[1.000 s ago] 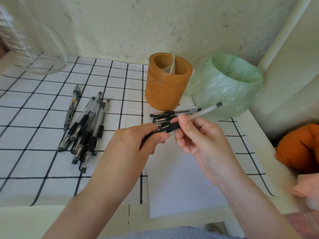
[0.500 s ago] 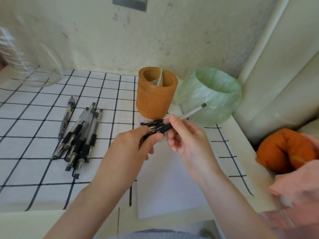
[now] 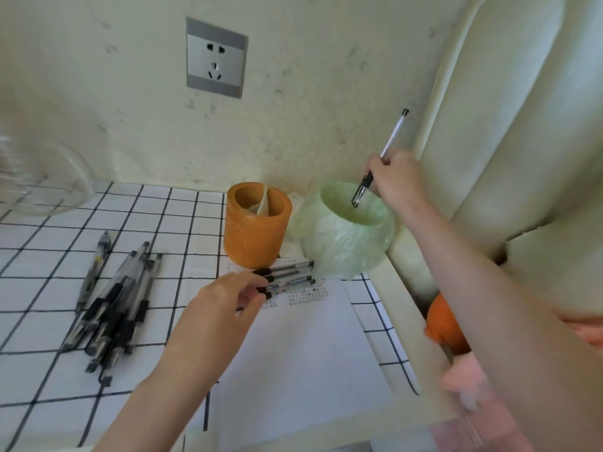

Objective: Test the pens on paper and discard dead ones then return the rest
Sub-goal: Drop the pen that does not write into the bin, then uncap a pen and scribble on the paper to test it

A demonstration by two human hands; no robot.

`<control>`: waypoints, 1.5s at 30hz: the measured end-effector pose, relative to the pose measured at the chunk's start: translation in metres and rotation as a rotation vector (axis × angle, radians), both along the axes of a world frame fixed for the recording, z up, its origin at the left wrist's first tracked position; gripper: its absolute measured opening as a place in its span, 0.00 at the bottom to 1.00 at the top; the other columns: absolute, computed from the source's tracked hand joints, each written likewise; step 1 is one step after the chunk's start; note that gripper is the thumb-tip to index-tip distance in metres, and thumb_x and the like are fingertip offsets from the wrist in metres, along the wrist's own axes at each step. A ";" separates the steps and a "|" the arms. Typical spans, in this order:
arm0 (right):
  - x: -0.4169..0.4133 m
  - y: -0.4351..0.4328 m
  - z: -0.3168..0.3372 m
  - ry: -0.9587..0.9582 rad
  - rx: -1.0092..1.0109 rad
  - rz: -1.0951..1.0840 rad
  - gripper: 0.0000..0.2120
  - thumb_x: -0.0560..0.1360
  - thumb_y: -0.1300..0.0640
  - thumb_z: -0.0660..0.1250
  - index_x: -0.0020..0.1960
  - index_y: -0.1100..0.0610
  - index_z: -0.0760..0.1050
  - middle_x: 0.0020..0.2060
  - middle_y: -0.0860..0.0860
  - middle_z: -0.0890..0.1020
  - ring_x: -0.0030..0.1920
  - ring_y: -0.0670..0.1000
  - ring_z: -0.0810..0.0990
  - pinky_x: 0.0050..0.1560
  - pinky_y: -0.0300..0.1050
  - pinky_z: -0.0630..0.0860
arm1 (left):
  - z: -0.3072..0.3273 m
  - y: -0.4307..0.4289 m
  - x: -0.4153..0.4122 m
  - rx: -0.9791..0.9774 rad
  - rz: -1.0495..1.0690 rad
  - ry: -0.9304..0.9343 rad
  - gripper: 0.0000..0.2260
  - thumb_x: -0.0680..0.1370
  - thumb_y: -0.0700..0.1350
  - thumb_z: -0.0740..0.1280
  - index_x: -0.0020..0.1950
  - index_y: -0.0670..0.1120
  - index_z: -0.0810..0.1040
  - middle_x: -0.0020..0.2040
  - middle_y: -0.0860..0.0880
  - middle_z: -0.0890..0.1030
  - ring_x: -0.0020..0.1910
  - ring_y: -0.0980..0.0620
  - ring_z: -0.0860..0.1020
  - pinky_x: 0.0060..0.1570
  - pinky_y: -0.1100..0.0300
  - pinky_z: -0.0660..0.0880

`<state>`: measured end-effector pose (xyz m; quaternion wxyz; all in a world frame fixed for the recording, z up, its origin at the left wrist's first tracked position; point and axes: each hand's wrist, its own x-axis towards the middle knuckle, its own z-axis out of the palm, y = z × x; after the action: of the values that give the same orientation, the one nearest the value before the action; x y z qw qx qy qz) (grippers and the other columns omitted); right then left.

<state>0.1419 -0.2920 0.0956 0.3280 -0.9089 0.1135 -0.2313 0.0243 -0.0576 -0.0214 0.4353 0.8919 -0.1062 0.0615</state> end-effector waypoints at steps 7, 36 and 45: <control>0.018 0.011 -0.022 0.450 -0.388 -0.020 0.23 0.79 0.47 0.61 0.32 0.61 0.65 0.29 0.54 0.70 0.29 0.53 0.68 0.28 0.44 0.62 | -0.010 0.008 -0.003 0.166 -0.085 0.041 0.10 0.79 0.47 0.61 0.57 0.54 0.77 0.52 0.60 0.77 0.49 0.63 0.74 0.43 0.76 0.65; -0.045 0.099 -0.157 0.188 -0.084 0.507 0.03 0.74 0.61 0.69 0.45 0.57 0.75 0.37 0.48 0.77 0.36 0.43 0.74 0.38 0.37 0.72 | -0.029 0.013 -0.021 0.475 -0.389 0.186 0.27 0.79 0.52 0.59 0.76 0.55 0.51 0.77 0.55 0.43 0.75 0.57 0.43 0.72 0.63 0.46; -0.054 0.091 -0.159 0.177 -0.143 0.534 0.07 0.75 0.59 0.69 0.52 0.53 0.76 0.35 0.45 0.74 0.34 0.41 0.70 0.39 0.38 0.69 | -0.024 0.013 -0.020 0.503 -0.385 0.178 0.26 0.80 0.52 0.58 0.76 0.54 0.53 0.77 0.54 0.45 0.75 0.56 0.44 0.71 0.63 0.46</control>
<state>0.0876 -0.2006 -0.0631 0.3010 -0.9441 -0.1184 -0.0642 0.0041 -0.0445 -0.0454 0.2126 0.9369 -0.2461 -0.1282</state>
